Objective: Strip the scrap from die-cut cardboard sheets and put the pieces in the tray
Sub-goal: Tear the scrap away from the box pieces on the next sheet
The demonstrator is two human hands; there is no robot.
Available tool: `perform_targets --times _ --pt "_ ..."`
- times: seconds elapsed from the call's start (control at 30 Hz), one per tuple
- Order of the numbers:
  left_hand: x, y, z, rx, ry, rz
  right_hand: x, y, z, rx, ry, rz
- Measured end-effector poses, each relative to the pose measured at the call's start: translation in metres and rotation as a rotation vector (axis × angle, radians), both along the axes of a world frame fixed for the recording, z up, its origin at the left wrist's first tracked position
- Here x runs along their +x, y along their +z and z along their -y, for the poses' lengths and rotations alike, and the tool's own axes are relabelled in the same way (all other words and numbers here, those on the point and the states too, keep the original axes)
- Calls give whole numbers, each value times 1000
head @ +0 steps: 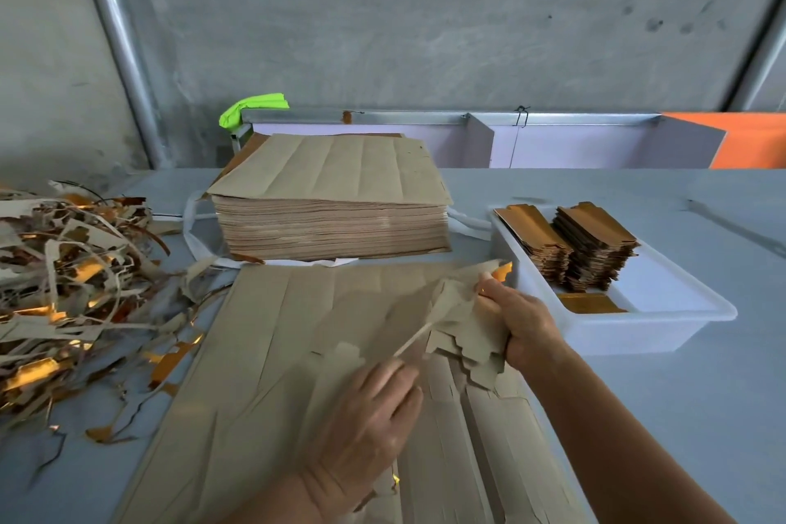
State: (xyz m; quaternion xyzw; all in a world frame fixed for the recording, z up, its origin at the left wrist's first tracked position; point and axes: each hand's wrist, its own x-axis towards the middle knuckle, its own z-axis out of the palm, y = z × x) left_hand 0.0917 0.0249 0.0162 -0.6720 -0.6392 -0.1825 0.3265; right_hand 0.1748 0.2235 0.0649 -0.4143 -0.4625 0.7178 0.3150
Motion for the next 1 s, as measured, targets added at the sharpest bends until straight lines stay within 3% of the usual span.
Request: perform_targets --times 0.17,0.33,0.4,0.53,0.6,0.7,0.8,1.0 --pt "1 -5 -6 32 166 420 7 -6 5 53 131 -24" --pt "-20 17 -24 -125 462 718 9 2 18 201 239 -30" --pt "-34 23 -28 -54 453 944 14 7 19 271 276 6" --pt "-54 34 -23 131 247 1666 26 5 12 343 331 199" --pt "-54 39 -19 100 175 1842 22 -1 14 407 338 329" --pt "-46 47 -17 26 95 1908 6 -9 29 535 366 463" --pt "-32 53 -19 22 -22 1938 -11 -10 43 592 376 417" --pt "-23 51 -22 -134 -61 1906 -24 0 51 222 328 266"
